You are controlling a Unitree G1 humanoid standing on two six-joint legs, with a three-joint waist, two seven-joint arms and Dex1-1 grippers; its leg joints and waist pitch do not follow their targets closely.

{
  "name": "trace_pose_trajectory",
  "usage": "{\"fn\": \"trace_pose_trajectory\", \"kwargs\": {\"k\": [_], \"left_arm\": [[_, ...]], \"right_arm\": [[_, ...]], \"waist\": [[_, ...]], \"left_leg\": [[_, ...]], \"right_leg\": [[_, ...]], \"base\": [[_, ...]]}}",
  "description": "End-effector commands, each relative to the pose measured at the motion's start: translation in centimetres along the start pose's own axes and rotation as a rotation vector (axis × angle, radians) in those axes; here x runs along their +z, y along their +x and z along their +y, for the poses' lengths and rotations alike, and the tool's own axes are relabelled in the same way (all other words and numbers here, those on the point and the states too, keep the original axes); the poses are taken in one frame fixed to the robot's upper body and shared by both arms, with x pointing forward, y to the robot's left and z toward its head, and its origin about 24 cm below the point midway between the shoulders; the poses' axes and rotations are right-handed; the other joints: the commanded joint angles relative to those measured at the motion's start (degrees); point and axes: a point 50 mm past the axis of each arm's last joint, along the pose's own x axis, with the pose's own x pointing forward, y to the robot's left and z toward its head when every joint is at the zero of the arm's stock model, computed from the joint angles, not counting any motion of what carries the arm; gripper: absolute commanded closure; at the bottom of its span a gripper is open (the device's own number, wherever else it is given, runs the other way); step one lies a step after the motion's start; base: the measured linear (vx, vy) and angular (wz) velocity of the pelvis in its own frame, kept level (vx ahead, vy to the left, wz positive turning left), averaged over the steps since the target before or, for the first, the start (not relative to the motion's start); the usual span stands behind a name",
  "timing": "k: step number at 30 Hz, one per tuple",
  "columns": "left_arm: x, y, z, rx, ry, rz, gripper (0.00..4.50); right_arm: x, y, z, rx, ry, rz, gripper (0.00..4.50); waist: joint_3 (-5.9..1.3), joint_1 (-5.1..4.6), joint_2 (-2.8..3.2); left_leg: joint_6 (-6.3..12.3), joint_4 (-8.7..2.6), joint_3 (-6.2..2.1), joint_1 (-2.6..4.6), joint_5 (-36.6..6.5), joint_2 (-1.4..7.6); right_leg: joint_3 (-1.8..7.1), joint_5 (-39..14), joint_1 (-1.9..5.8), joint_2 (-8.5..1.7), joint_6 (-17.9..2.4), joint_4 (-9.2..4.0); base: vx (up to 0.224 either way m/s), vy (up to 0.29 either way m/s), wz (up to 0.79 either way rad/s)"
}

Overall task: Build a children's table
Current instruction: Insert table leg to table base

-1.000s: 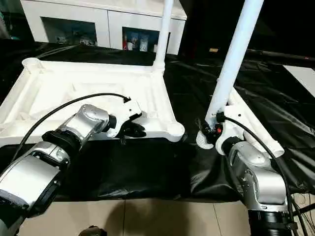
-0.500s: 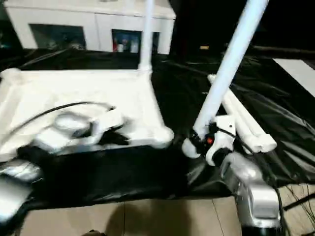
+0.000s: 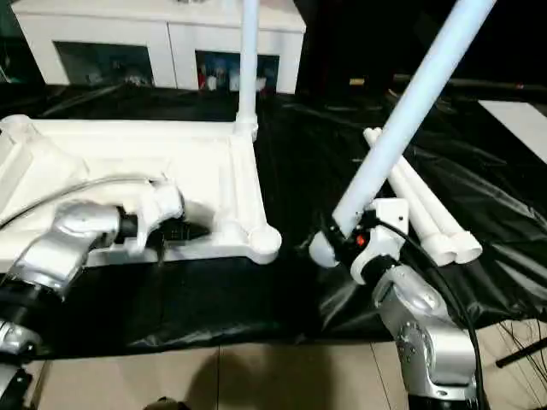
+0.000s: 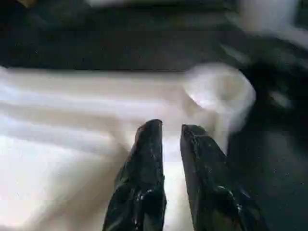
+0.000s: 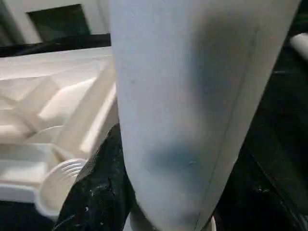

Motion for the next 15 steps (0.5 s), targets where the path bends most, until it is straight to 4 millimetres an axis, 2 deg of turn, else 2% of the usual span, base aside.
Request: {"fn": "trace_pose_trajectory", "kwargs": {"k": [1, 2, 3, 5, 6, 7, 8, 9, 10, 11, 12, 13, 14, 15], "left_arm": [[0.7, -0.6, 0.5, 0.105, -0.060, -0.090, 3.70], [0.9, -1.2, 0.7, 0.177, -0.113, -0.142, 3.70], [1.1, -2.0, 0.9, 0.324, -0.166, -0.202, 3.70], [1.0, -2.3, 0.9, 0.433, -0.171, -0.215, 3.70], [1.1, -2.4, 0.6, 0.489, -0.199, -0.234, 3.70], [1.2, -2.4, 0.3, 0.519, -0.223, -0.246, 3.70], [1.1, -2.5, -0.2, 0.580, -0.235, -0.250, 3.70], [1.1, -2.5, -0.3, 0.589, -0.236, -0.251, 3.70], [0.7, -2.4, -1.4, 0.697, -0.261, -0.221, 3.70], [0.7, -2.4, -1.4, 0.698, -0.262, -0.221, 3.70], [0.5, -2.2, -1.7, 0.729, -0.276, -0.209, 3.70], [0.5, -2.0, -2.0, 0.743, -0.279, -0.203, 3.70], [0.3, -1.7, -2.3, 0.754, -0.310, -0.197, 3.70], [0.2, -1.3, -2.4, 0.776, -0.326, -0.180, 3.70]], "right_arm": [[1.0, -0.2, -0.3, -0.052, -0.085, -0.038, 2.65], [1.3, -0.2, -0.3, -0.082, -0.153, -0.069, 2.65], [1.6, 0.1, -0.1, -0.107, -0.227, -0.106, 2.65], [1.4, 0.3, 0.0, -0.108, -0.241, -0.104, 2.65], [1.2, 0.6, 0.3, -0.110, -0.222, -0.098, 2.65], [1.0, 0.7, 0.5, -0.113, -0.207, -0.094, 2.65], [0.7, 1.0, 1.3, -0.091, -0.201, -0.093, 2.65], [0.7, 1.0, 1.4, -0.088, -0.200, -0.092, 2.65], [0.4, 1.6, 3.0, -0.028, -0.189, -0.092, 2.65], [0.4, 1.6, 3.0, -0.027, -0.189, -0.092, 2.65], [0.3, 1.9, 3.6, -0.007, -0.180, -0.095, 2.65], [0.3, 2.2, 3.8, -0.007, -0.161, -0.100, 2.65], [0.3, 2.4, 4.1, -0.003, -0.140, -0.108, 2.65], [0.1, 2.8, 4.5, 0.008, -0.094, -0.110, 2.65]], "waist": [[-3.64, 0.01, 0.48], [-3.58, -0.06, 0.42], [-3.72, -0.09, 0.06], [-3.69, -0.25, -0.01], [-3.47, 0.02, -0.55], [-3.80, -1.03, 0.61], [-4.28, -1.07, 1.56], [-4.10, -2.62, 2.59], [-3.66, -3.84, 2.45], [-3.54, -4.38, 2.68], [-3.35, -4.41, 2.39], [-3.07, -4.04, 1.74], [-3.12, -3.99, 1.39], [-2.94, -2.13, -1.45]], "left_leg": [[-3.67, -4.33, -0.38, 1.51, -21.6, 1.03], [-3.72, -4.33, -0.40, 1.40, -21.5, 1.01], [-3.99, -4.20, -0.35, 1.29, -20.4, 1.20], [-3.22, -4.08, -0.24, 1.23, -20.3, 1.06], [0.05, -5.16, -2.42, -1.85, -19.4, -0.08], [1.82, -5.59, -4.17, -1.92, -20.8, 0.09], [2.04, -5.26, -5.30, -0.68, -21.2, 0.79], [4.18, -6.19, -9.04, 0.03, -22.0, 2.57], [8.00, -7.32, -12.57, 0.89, -23.5, 3.81], [10.04, -7.68, -14.71, 1.56, -22.9, 4.35], [12.79, -7.95, -16.69, 1.88, -21.6, 3.34], [12.63, -8.40, -17.29, 0.78, -22.8, 1.47], [11.68, -8.36, -17.41, -0.05, -23.0, -0.07], [6.03, -0.09, -11.45, -3.31, -20.5, -5.87]], "right_leg": [[1.57, -16.6, 1.31, -2.17, -9.2, -4.28], [1.56, -16.6, 1.39, -2.19, -9.2, -4.29], [1.53, -15.7, 1.51, -2.42, -9.5, -4.00], [1.53, -16.4, 1.48, -2.19, -8.6, -4.39], [-1.11, -15.4, 3.76, -2.75, -8.0, -3.60], [-2.89, -14.5, 3.98, -1.94, -7.4, -3.79], [-3.45, -11.4, 3.55, -1.56, -8.9, -3.48], [-4.69, -5.4, 3.40, 0.28, -13.2, -1.61], [-5.33, -6.8, 2.64, 1.69, -16.8, 0.92], [-5.33, -8.5, 1.98, 1.90, -18.5, 2.40], [-4.46, -11.8, 1.44, 2.36, -20.3, 3.34], [-3.62, -11.7, 1.77, 1.83, -23.4, 3.28], [-3.24, -11.9, 2.54, 1.50, -24.9, 2.47], [-1.25, -18.5, 4.21, -4.29, -29.2, -5.60]], "base": [[0.000, 0.000, 0.00], [0.000, 0.000, 0.00], [0.000, 0.000, 0.00], [0.000, 0.000, 0.00], [0.000, 0.000, 0.00], [0.000, 0.000, 0.00], [0.019, -0.036, 0.38], [0.036, -0.063, 0.54], [0.036, -0.063, 0.54], [0.026, -0.105, 0.47], [0.023, -0.155, 0.58], [0.023, -0.155, 0.58], [0.006, -0.203, 0.68], [-0.019, -0.226, 0.59]]}}
